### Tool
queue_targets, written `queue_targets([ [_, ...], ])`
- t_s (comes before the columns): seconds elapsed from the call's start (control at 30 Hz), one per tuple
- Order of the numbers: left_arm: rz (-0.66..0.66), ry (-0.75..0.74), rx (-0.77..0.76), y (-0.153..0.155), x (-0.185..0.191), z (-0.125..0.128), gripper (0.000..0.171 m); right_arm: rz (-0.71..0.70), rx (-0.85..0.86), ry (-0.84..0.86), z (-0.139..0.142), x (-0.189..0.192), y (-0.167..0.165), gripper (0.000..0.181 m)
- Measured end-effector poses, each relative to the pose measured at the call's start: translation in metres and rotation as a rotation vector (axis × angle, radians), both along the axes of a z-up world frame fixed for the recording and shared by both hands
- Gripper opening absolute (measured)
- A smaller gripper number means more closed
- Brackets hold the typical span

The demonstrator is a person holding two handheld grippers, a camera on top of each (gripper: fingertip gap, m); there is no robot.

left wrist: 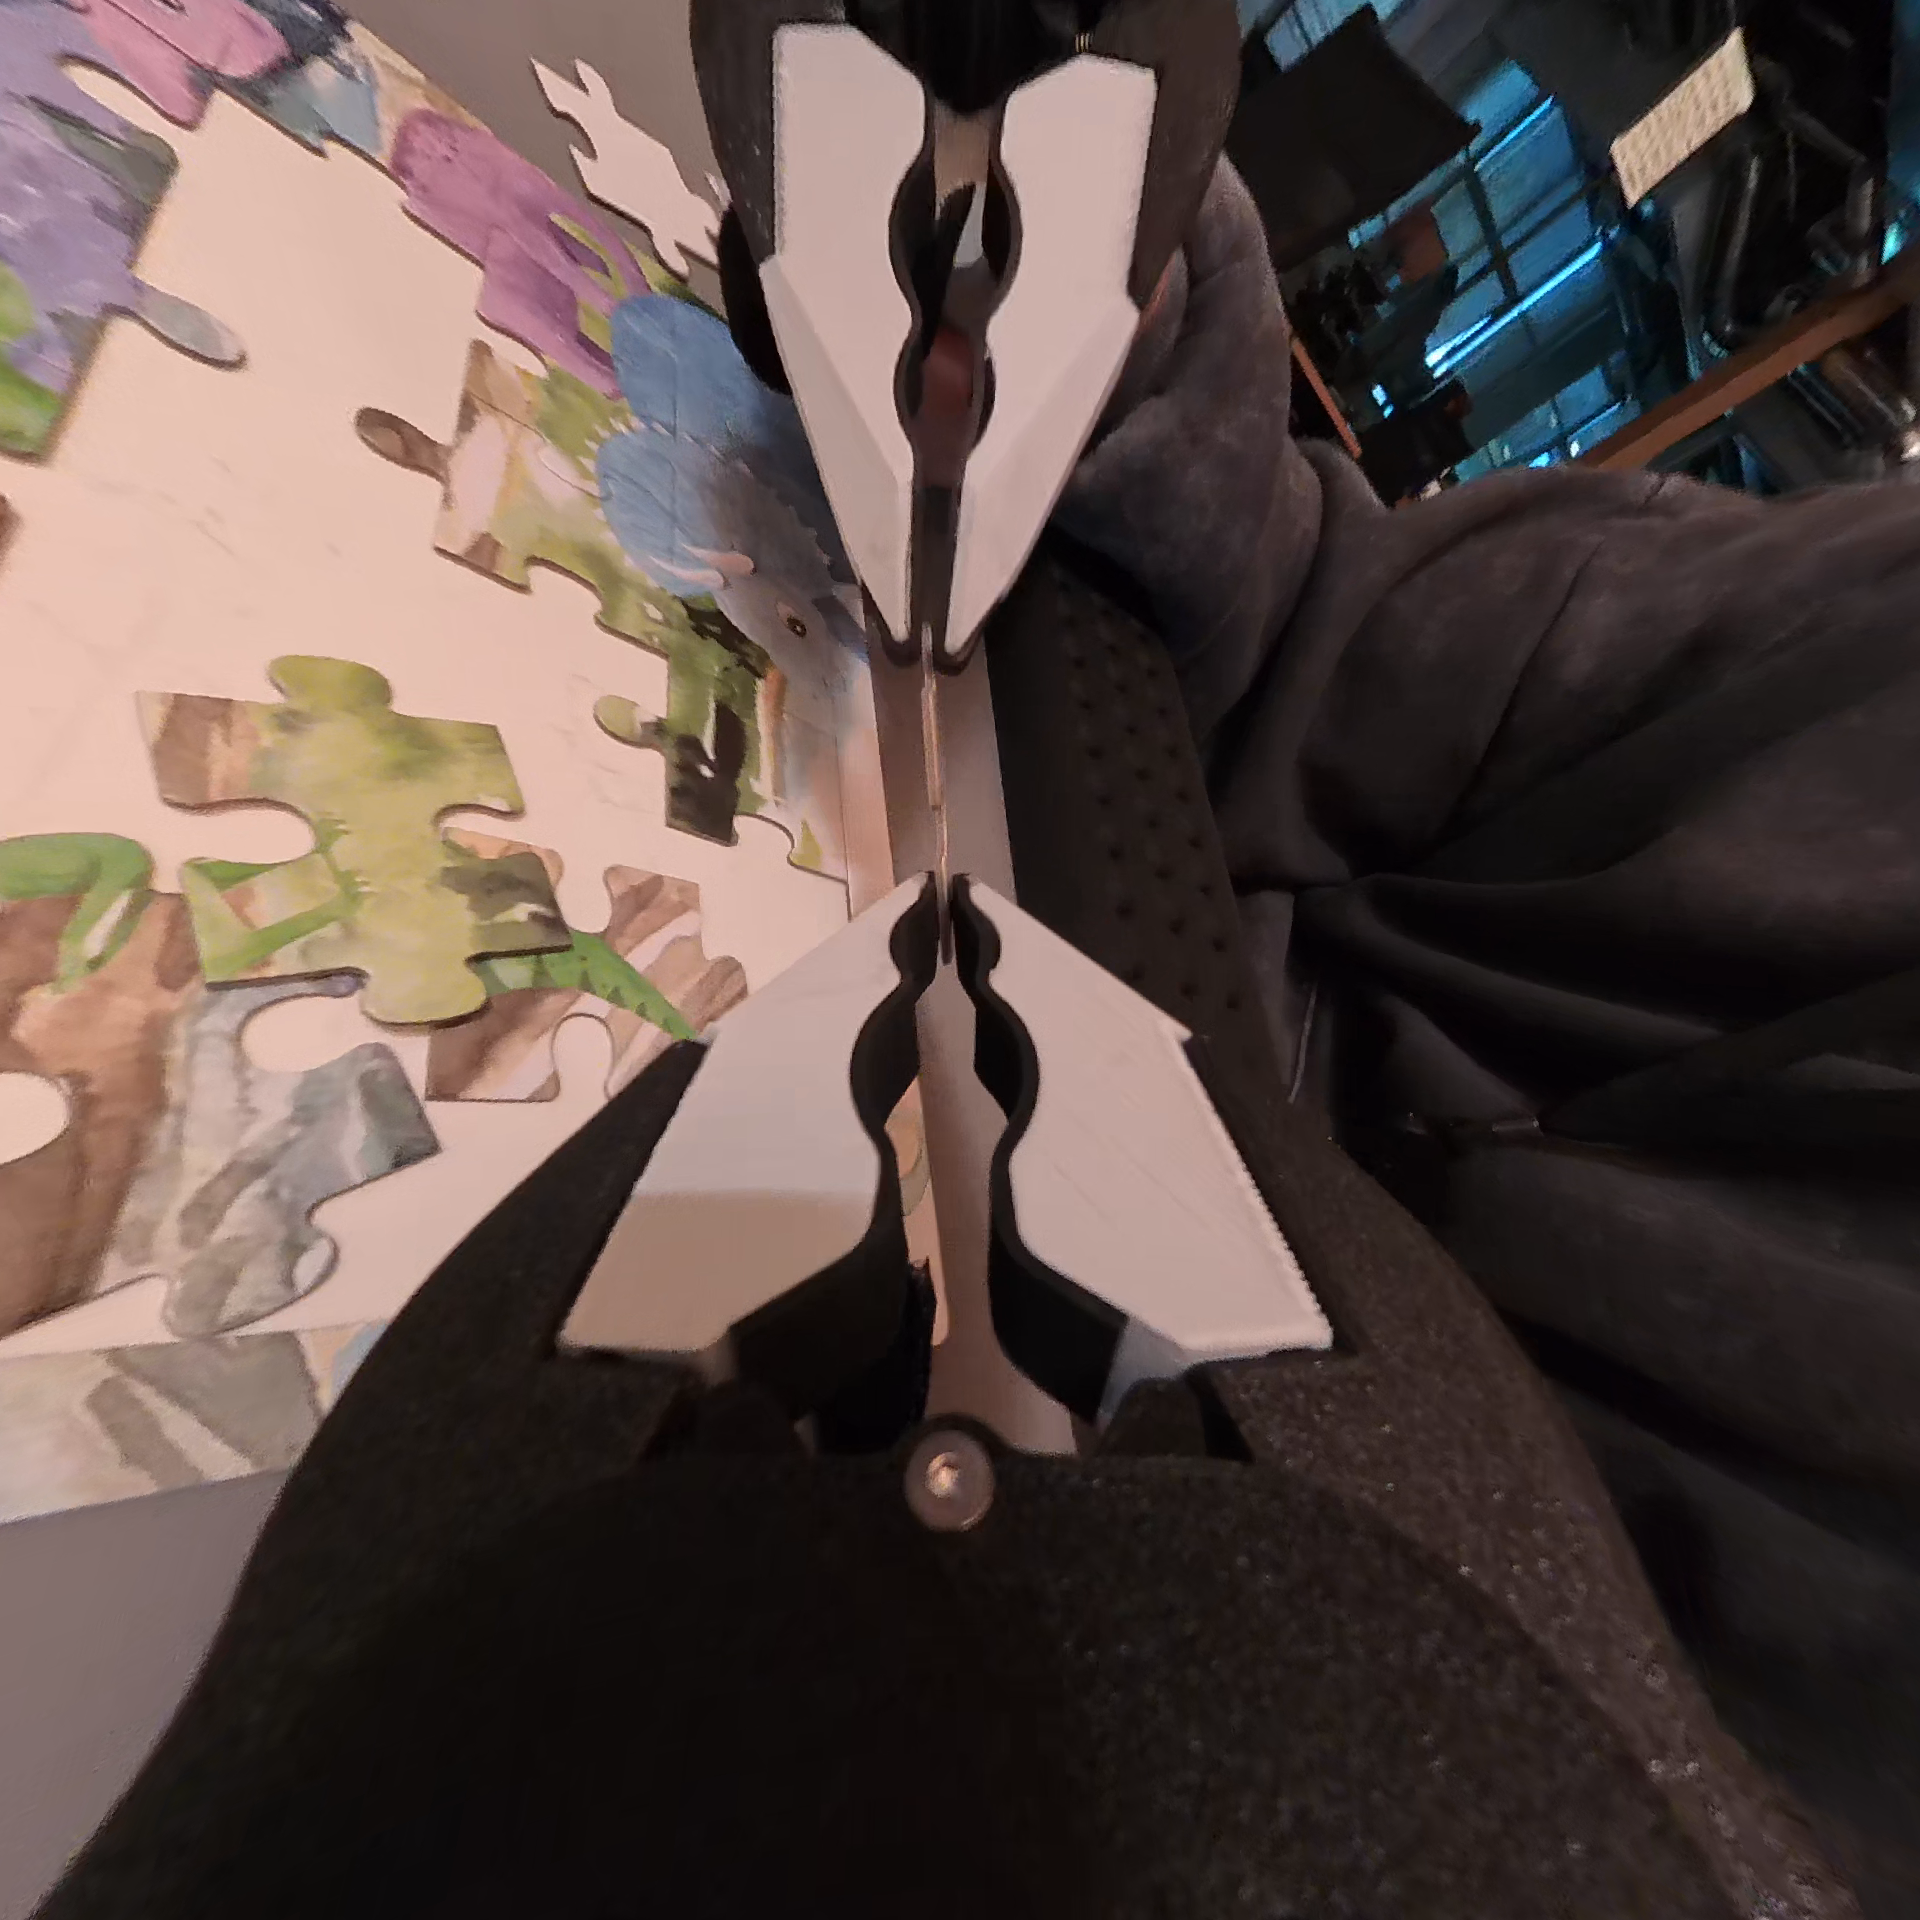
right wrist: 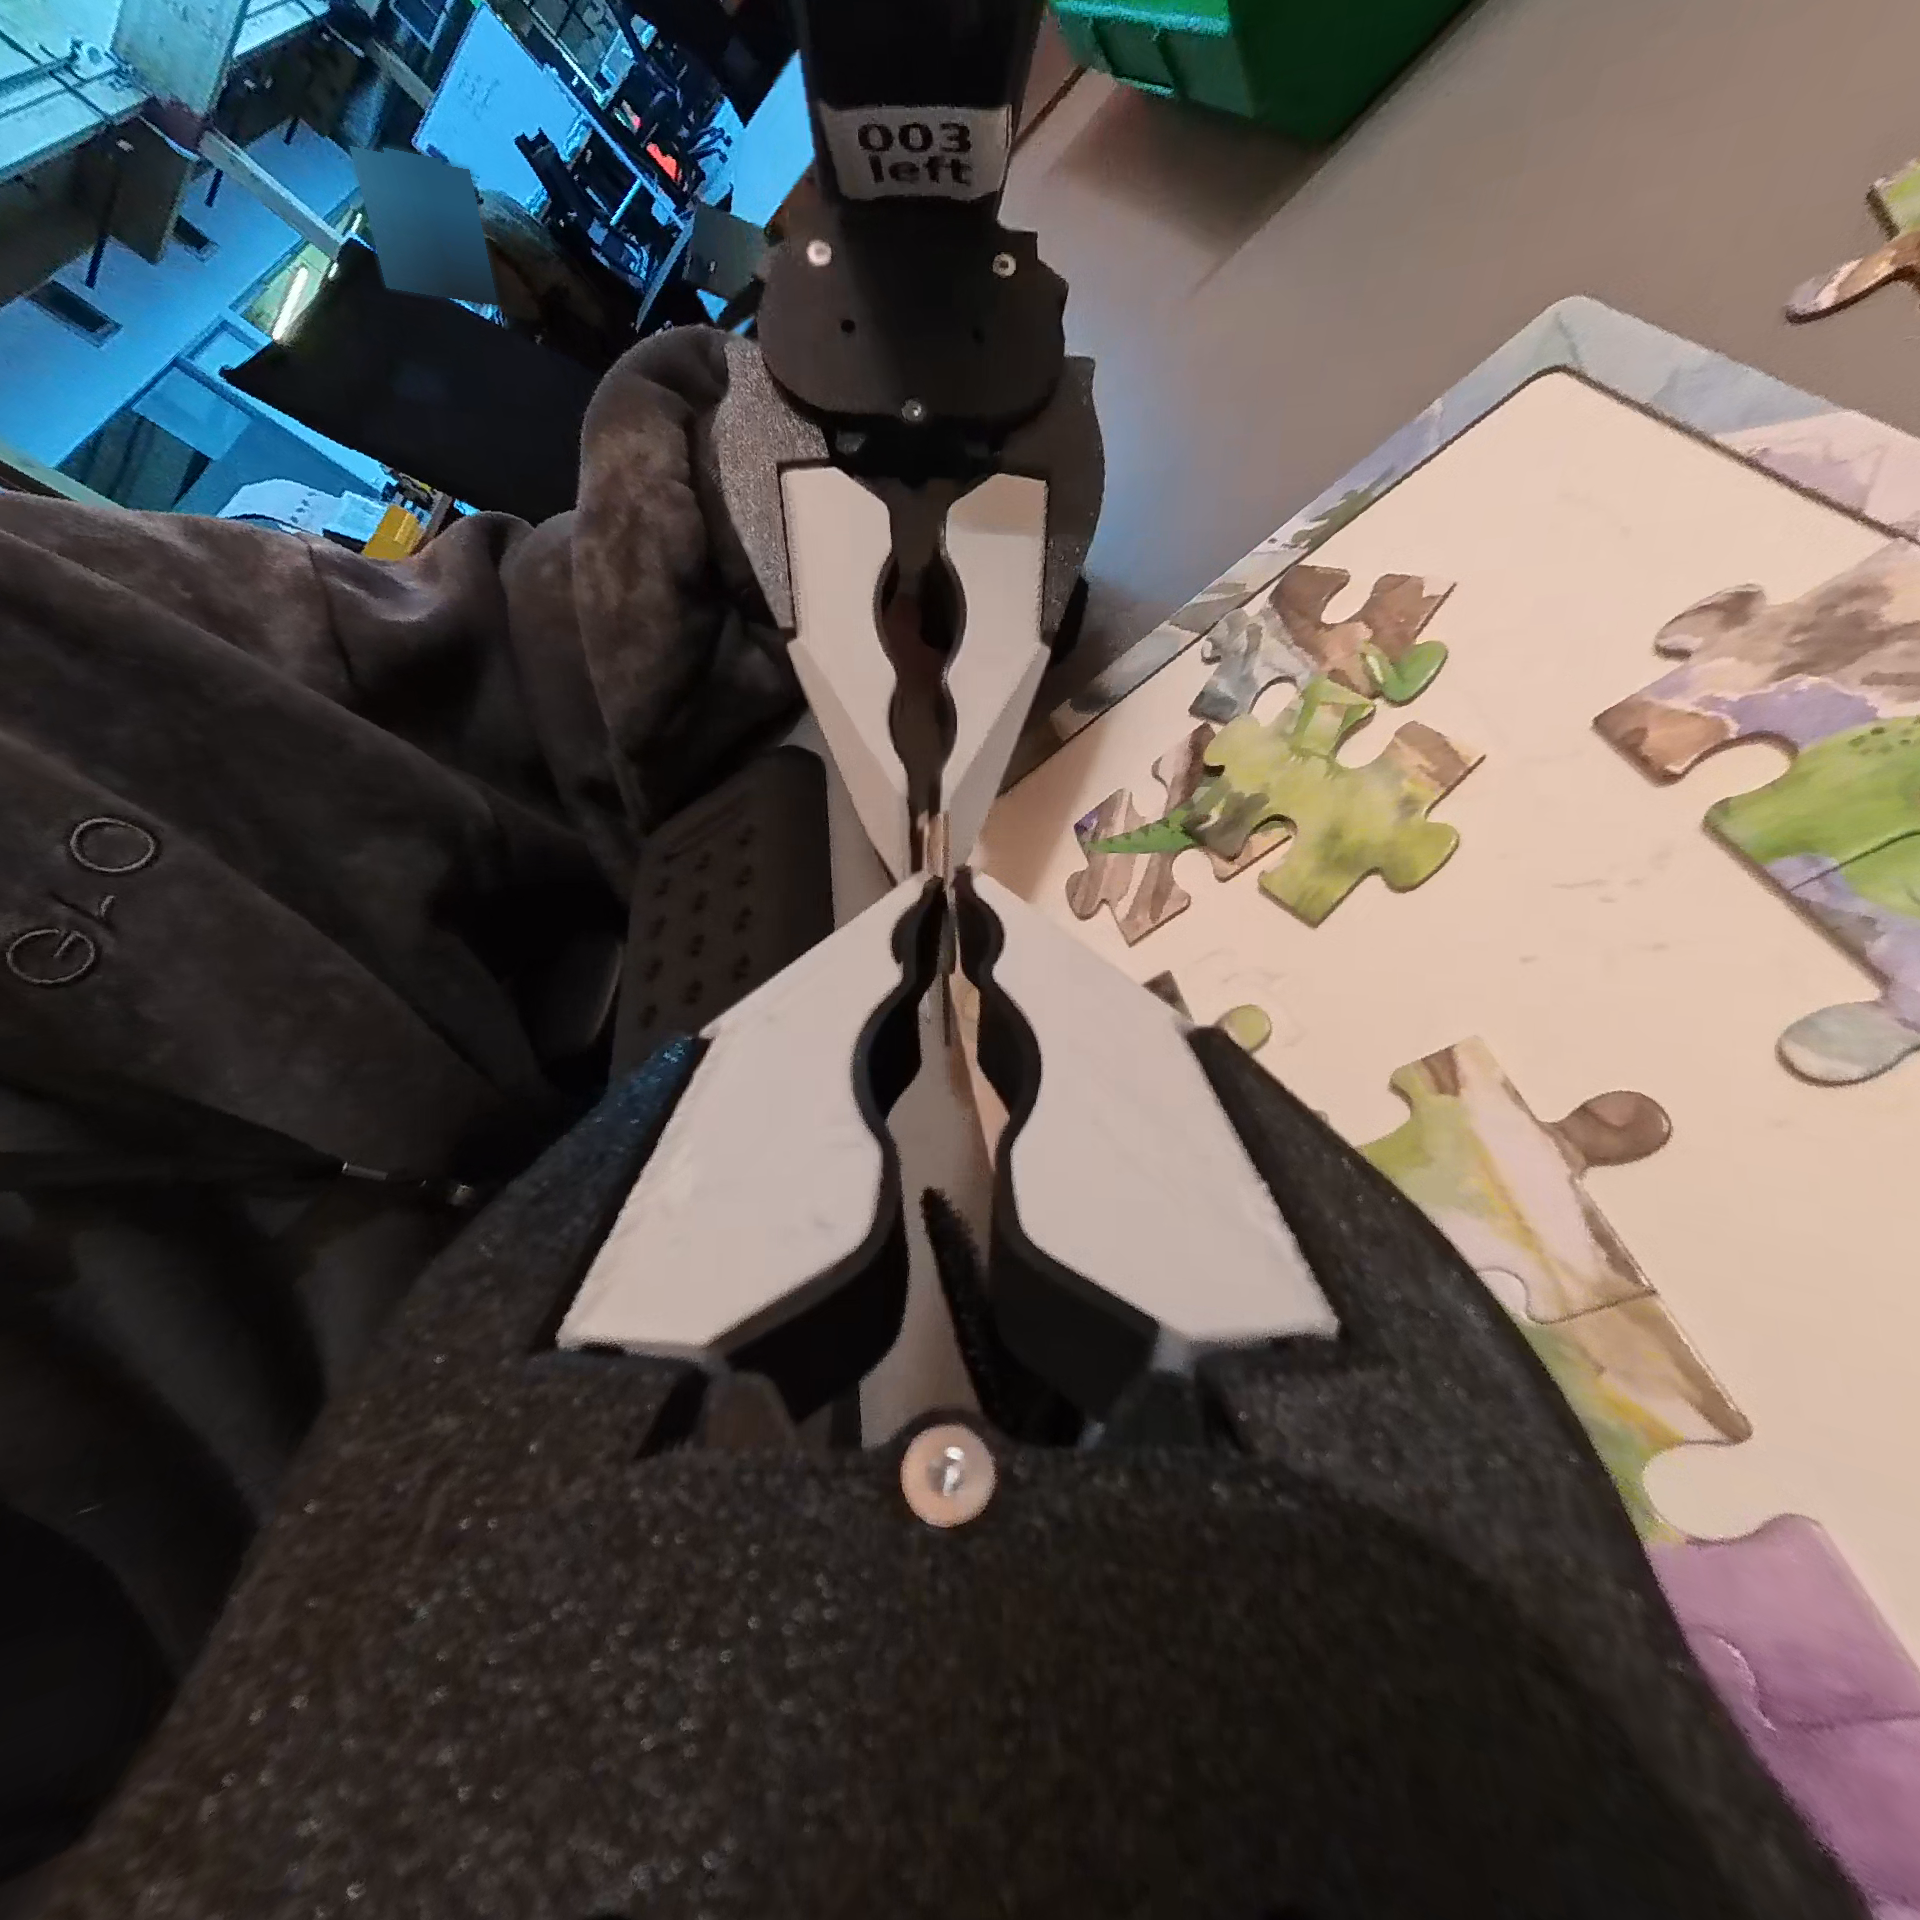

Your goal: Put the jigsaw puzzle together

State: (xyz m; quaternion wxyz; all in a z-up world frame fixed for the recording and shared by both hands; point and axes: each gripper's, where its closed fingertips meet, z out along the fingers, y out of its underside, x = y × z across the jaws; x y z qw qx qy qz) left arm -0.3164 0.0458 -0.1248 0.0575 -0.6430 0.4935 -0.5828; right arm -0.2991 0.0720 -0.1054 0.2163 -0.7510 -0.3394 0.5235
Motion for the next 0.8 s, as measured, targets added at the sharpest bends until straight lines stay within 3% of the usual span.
queue_targets([
  [0.2, -0.034, 0.015, 0.011, -0.008, 0.000, -0.003, 0.002, 0.003, 0.020, 0.000, 0.000, -0.006, -0.002, 0.002],
  [0.3, 0.022, -0.016, -0.017, 0.004, 0.001, 0.005, 0.001, -0.052, 0.081, -0.013, 0.002, -0.003, 0.008, 0.021],
  [0.4, 0.092, -0.016, -0.054, 0.020, -0.001, 0.006, 0.001, -0.104, 0.309, -0.118, 0.002, 0.005, 0.020, 0.045],
  [0.47, 0.139, -0.005, -0.085, 0.029, -0.002, 0.005, 0.001, -0.103, 0.472, -0.154, 0.009, 0.004, 0.018, 0.049],
  [0.63, 0.207, -0.020, -0.139, 0.043, -0.002, 0.008, 0.001, -0.104, 0.860, -0.443, -0.011, 0.004, 0.022, 0.052],
  [0.8, 0.216, -0.035, -0.176, 0.046, -0.003, 0.011, 0.001, -0.095, 0.891, -0.513, -0.025, 0.002, 0.023, 0.060],
])
